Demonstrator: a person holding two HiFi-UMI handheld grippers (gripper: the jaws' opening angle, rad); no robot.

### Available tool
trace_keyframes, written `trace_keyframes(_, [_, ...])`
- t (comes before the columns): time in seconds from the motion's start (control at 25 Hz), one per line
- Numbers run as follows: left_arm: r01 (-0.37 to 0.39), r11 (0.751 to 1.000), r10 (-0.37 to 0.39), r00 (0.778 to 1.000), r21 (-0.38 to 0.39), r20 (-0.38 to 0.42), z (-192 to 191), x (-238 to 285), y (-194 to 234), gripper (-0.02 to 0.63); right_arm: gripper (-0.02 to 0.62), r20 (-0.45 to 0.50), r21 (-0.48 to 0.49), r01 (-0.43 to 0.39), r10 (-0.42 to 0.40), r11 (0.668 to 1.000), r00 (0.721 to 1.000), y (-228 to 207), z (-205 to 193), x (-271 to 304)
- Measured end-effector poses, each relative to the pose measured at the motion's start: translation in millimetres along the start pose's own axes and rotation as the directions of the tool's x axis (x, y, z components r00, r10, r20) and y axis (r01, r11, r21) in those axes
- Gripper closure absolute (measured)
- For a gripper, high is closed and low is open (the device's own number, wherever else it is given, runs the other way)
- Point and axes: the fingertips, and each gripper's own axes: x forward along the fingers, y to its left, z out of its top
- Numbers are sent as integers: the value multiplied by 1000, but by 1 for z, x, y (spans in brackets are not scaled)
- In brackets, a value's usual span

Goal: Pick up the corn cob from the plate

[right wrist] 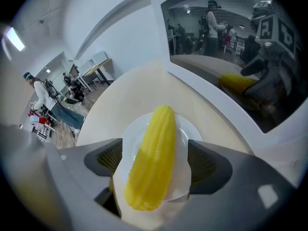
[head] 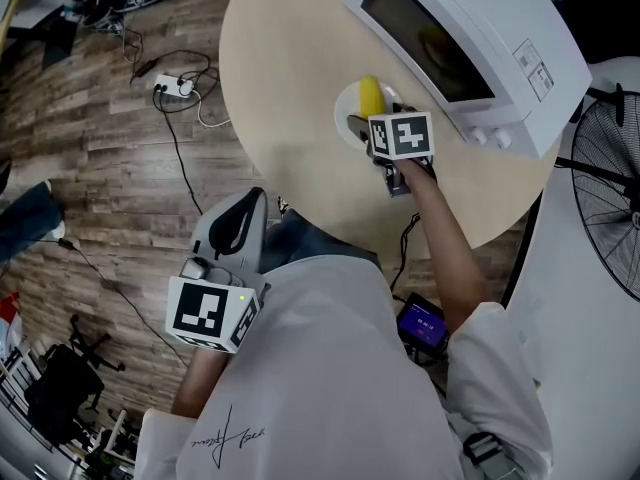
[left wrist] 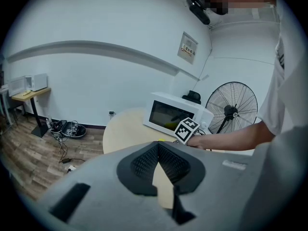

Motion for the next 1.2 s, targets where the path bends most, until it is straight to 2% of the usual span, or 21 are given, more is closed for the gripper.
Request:
trace_keyframes(0.32, [-15, 1000, 15, 1000, -9, -4, 1, -2, 10, 606, 169, -39, -14, 14, -14, 1000, 999, 0, 4, 16])
trace_keyframes(0.72, [-16, 1000, 16, 1000, -15, -3, 1, 1, 13, 606, 172, -45, -27, 52, -53, 998, 998, -4, 4, 20])
trace_keyframes(1.2, [-28, 999, 28, 1000, -17, 8, 4, -3, 18, 606, 233, -51, -45, 118, -120, 992, 991, -11, 5, 19])
